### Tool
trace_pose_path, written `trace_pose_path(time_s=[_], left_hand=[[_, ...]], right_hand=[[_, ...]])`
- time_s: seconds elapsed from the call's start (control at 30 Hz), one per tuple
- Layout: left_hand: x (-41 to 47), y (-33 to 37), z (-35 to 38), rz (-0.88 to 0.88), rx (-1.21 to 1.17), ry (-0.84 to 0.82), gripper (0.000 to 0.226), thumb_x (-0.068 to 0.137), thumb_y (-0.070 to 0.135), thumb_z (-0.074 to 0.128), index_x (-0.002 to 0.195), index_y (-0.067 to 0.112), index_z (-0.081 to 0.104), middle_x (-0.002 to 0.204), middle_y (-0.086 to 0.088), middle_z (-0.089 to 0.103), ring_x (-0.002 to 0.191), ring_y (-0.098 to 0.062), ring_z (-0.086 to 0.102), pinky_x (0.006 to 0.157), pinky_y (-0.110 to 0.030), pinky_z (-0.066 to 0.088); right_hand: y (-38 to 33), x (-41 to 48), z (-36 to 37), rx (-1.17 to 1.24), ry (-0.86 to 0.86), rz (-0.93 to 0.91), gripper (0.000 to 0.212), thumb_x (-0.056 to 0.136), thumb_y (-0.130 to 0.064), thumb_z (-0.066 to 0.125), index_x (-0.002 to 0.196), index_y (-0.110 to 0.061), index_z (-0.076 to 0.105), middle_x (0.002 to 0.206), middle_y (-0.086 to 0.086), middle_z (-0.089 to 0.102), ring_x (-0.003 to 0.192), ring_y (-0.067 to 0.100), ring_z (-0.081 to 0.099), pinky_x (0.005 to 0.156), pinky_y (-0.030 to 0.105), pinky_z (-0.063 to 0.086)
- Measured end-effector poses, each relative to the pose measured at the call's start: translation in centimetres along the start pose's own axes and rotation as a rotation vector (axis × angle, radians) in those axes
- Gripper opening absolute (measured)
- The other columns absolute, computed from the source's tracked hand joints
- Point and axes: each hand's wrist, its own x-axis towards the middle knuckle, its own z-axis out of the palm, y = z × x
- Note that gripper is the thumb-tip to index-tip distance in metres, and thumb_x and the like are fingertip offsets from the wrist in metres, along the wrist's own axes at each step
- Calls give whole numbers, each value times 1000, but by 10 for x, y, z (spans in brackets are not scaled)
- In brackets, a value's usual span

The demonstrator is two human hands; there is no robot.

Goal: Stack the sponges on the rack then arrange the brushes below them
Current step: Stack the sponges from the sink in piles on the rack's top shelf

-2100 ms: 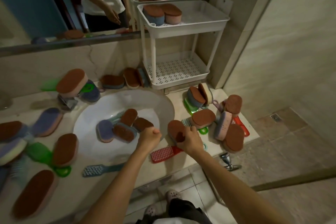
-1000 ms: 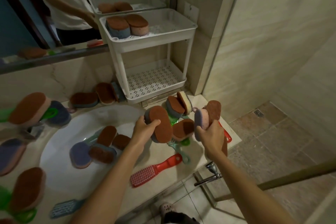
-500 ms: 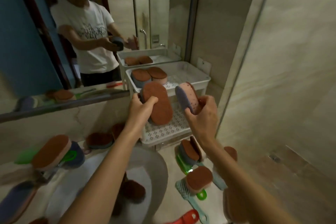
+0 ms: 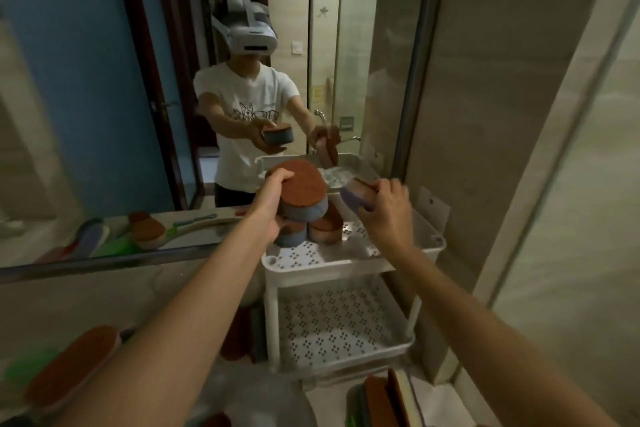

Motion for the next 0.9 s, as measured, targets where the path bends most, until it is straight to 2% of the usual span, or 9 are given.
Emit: trace_pose_path(time_s=[0.1, 0.2, 0.27, 0.33, 0.43, 0.6, 0.77, 0.9], left_hand=[[23, -4, 13, -27, -63, 10, 24, 89, 30, 52, 111, 19, 52, 125, -10, 58, 102, -22, 52, 84, -34, 43], [42, -7, 20, -60, -164, 8, 32, 91, 28, 51, 120, 18, 53, 131, -9, 56, 103, -22, 52, 86, -35, 43], [52, -9, 20, -83, -231, 2, 37, 90, 29, 52, 125, 17, 54, 130, -9, 57, 97, -23, 56, 83, -36, 45], [60, -13, 18, -95, -236, -11, 37, 90, 29, 52, 125, 17, 55, 122, -9, 61, 88, -22, 58, 76, -36, 47], [67, -22, 13, -114, -244, -45, 40, 92, 27, 51, 131, 16, 52, 125, -10, 60, 96, -24, 58, 84, -37, 45], [72, -25, 7, -113, -314, -65, 41, 92, 24, 49, 132, 16, 51, 132, -10, 57, 117, -26, 54, 92, -38, 43], [72, -25, 5, -117, -310, -100, 40, 93, 23, 48, 133, 16, 50, 132, -10, 57, 119, -26, 53, 97, -39, 40], [71, -23, 3, -134, -328, -112, 39, 94, 24, 46, 132, 16, 50, 134, -11, 55, 124, -27, 50, 97, -40, 39]], right_hand=[[14, 21, 20, -64, -166, -42, 40, 89, -24, 58, 125, -10, 46, 127, 11, 47, 118, 29, 47, 93, 40, 46], [22, 31, 38, -213, -294, -262, 40, 92, -17, 49, 132, -17, 44, 135, 13, 43, 125, 32, 41, 100, 42, 41], [23, 34, 40, -306, -328, -402, 41, 92, -16, 46, 133, -19, 44, 136, 14, 44, 126, 35, 38, 99, 43, 36], [23, 36, 39, -326, -356, -456, 45, 90, -19, 48, 135, -16, 42, 136, 15, 44, 124, 35, 40, 95, 41, 38], [30, 36, 31, -138, -444, -290, 55, 87, -32, 52, 138, -17, 37, 135, 12, 45, 121, 31, 45, 96, 38, 41], [46, 35, 26, 67, -597, -82, 59, 88, -43, 47, 142, -34, 27, 141, 9, 40, 123, 29, 45, 101, 39, 41], [42, 31, 28, 39, -587, -65, 56, 91, -46, 46, 142, -31, 29, 131, 12, 42, 112, 31, 52, 87, 29, 39], [34, 27, 33, -72, -539, -100, 56, 92, -40, 50, 142, -22, 33, 129, 16, 42, 108, 33, 54, 90, 32, 43]])
